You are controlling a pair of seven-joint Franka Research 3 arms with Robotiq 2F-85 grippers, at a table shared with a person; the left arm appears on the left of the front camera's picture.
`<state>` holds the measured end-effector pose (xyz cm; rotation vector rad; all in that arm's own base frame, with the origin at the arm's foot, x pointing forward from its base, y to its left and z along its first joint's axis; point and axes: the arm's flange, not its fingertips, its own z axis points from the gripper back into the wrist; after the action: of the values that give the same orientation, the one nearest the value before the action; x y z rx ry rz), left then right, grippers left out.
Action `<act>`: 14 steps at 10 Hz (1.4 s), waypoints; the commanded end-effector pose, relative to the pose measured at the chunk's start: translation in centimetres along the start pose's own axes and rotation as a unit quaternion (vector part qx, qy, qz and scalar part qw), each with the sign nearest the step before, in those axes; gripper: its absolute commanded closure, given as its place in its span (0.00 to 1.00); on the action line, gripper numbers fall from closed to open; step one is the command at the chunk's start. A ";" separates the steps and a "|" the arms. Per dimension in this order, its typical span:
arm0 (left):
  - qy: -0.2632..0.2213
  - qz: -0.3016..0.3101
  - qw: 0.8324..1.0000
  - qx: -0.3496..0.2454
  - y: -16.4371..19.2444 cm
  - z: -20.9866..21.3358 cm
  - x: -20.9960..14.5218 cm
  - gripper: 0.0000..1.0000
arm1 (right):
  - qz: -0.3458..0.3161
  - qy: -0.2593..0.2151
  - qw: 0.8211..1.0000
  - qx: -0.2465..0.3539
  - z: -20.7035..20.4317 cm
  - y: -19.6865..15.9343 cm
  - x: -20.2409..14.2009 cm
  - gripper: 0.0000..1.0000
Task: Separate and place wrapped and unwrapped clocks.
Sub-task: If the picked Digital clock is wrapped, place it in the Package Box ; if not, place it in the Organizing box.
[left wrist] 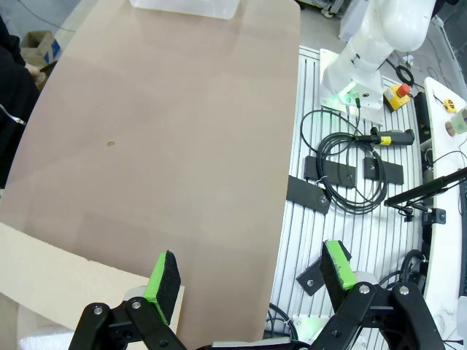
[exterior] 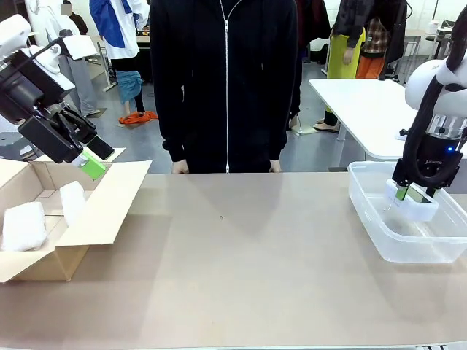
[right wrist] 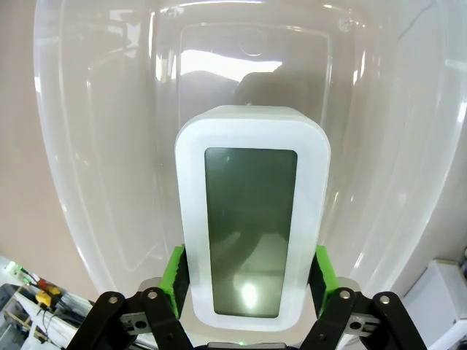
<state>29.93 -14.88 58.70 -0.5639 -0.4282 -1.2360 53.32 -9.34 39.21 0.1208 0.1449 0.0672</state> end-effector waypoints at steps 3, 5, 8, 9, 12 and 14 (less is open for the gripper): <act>-0.005 -0.011 1.000 -0.006 0.0 0.0 -0.2 0.00 | 0.012 0.021 1.000 -0.010 0.2 0.3 -0.6 0.00; -0.005 -0.011 1.000 -0.006 0.0 0.0 -0.2 0.00 | 0.018 0.035 0.999 -0.010 0.5 0.4 -0.5 0.00; -0.005 -0.011 1.000 -0.006 0.0 0.0 -0.2 0.00 | 0.050 0.014 0.999 0.005 5.5 0.7 -2.8 0.00; -0.005 -0.011 1.000 -0.006 0.0 0.0 -0.2 0.00 | 0.061 0.012 0.998 -0.003 7.5 1.3 -4.1 0.00; -0.005 -0.011 1.000 -0.006 0.0 0.0 -0.2 0.00 | 0.070 -0.022 0.997 -0.010 10.9 3.3 -6.9 0.00; -0.005 -0.011 1.000 -0.006 0.0 0.0 -0.2 0.00 | 0.069 -0.033 0.997 -0.025 10.7 4.3 -7.6 0.00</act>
<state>29.94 -14.88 58.70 -0.5639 -0.4279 -1.2361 47.55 -7.37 52.97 0.1140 0.0809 0.2035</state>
